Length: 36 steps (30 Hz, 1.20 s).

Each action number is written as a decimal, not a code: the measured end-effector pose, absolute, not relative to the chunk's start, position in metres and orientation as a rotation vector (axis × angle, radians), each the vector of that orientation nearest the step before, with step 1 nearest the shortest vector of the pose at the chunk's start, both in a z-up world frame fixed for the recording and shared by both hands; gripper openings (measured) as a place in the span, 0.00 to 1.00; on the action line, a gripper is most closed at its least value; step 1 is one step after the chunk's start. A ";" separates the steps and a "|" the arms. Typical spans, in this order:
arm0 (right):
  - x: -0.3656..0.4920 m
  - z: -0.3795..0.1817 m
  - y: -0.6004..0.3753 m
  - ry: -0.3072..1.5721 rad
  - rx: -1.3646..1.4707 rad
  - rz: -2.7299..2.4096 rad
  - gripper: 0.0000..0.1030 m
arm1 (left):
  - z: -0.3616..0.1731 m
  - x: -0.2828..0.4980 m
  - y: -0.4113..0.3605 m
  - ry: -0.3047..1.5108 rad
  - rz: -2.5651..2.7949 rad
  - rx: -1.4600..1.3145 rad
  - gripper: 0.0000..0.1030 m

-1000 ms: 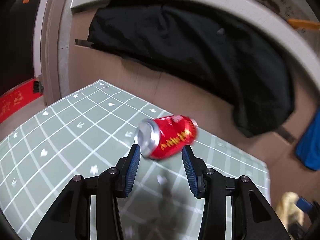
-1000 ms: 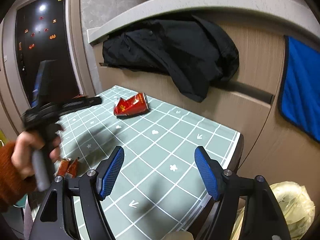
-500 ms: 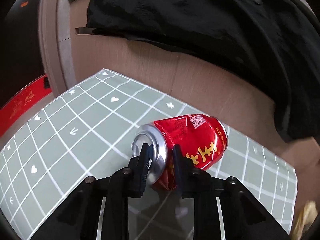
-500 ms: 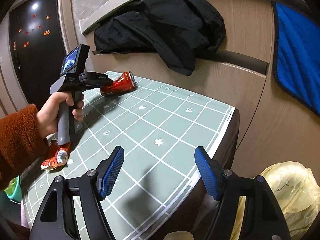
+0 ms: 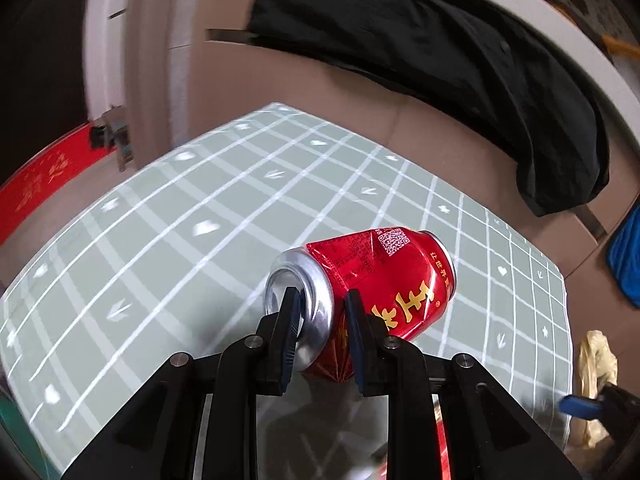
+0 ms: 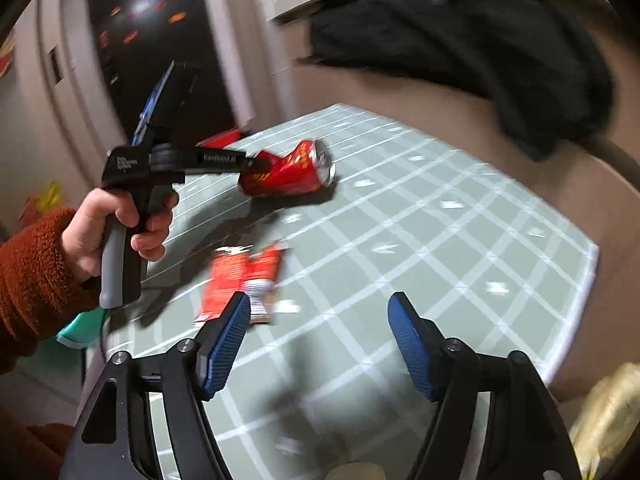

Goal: Collect trash
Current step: 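Grasp the red can with the left gripper while the right grasps the red wrappers, then lift and carry the red can and red wrappers over the bin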

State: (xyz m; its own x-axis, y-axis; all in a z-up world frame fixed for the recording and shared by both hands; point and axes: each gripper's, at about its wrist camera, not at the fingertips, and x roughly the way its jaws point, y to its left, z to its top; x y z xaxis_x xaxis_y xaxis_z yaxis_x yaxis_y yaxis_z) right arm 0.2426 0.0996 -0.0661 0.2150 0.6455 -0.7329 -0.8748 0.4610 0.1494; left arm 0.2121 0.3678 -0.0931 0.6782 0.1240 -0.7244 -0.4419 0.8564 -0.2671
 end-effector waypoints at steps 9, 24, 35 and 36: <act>0.236 -0.102 0.168 0.871 -0.467 1.057 0.52 | -0.098 0.147 0.380 0.710 0.374 -0.486 0.23; 0.245 -0.064 0.085 0.783 -0.354 0.920 0.22 | -0.084 0.147 0.310 0.688 0.249 -0.389 0.23; 0.245 -0.062 0.035 0.782 -0.307 0.842 0.22 | -0.090 0.162 0.250 0.736 0.145 -0.372 0.23; 0.244 -0.064 0.033 0.784 -0.306 0.841 0.22 | -0.092 0.162 0.252 0.734 0.144 -0.392 0.24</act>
